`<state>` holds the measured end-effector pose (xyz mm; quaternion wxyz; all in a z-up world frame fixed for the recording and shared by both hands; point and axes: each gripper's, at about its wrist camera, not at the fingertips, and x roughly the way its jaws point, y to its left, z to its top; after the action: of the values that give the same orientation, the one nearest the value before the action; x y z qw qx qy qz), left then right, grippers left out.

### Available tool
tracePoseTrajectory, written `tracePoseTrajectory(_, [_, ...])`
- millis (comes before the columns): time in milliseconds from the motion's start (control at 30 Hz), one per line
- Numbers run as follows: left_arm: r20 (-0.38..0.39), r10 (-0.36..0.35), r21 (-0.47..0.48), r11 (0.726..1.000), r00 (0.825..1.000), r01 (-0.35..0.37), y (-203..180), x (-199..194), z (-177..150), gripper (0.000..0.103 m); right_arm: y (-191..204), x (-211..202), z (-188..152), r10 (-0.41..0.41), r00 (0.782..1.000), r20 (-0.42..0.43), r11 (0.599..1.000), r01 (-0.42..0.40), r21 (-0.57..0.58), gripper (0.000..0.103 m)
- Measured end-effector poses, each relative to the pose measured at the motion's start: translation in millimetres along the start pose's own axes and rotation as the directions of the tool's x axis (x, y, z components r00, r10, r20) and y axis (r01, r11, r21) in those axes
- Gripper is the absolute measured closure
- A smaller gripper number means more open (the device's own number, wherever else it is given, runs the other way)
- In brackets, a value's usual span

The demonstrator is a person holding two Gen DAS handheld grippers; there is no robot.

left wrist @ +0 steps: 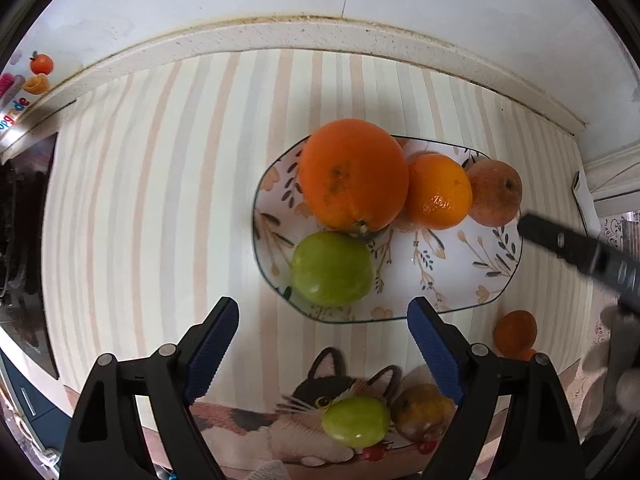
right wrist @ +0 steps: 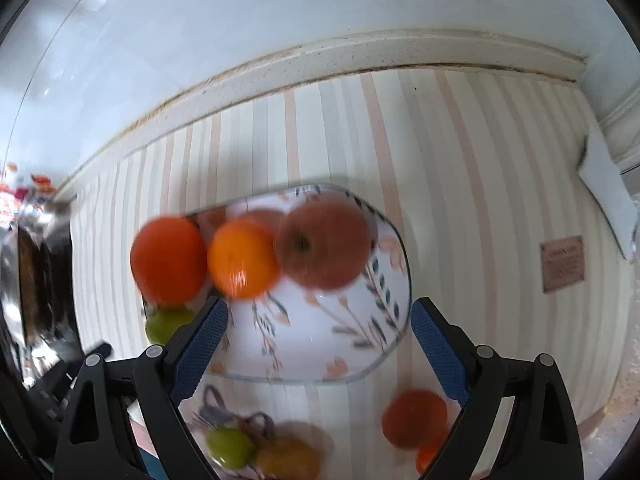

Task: Organize fruits
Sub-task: 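Place the green apple and red apple on the plate and release both, then grasp the second green apple with the left tool while the right tool grasps a brown orange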

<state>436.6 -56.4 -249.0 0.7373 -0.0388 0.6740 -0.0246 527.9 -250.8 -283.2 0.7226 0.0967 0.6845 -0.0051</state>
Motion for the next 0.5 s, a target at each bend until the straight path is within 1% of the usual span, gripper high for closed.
tracePoseTrajectory(133, [0.027,0.011,0.009,1.0,1.0,-0.012,6.3,-12.8,-14.5,0.017,6.8,-12.6,-30.3,-0.009,1.0,0.019,0.999,0.01,-0.039,0.008])
tracePoseTrajectory(267, [0.046,0.016,0.022,1.0,0.999,-0.017,6.0,-25.3,-26.8,0.017,10.0,-23.0,-56.8,0.024,0.999,0.033,0.999,-0.023,-0.037,0.008])
tracePoseTrajectory(500, [0.102,0.014,0.029,0.999,0.995,-0.017,3.0,-52.7,-51.4,0.017,13.8,-50.9,-85.5,0.005,0.994,0.106,0.999,0.001,-0.055,0.008])
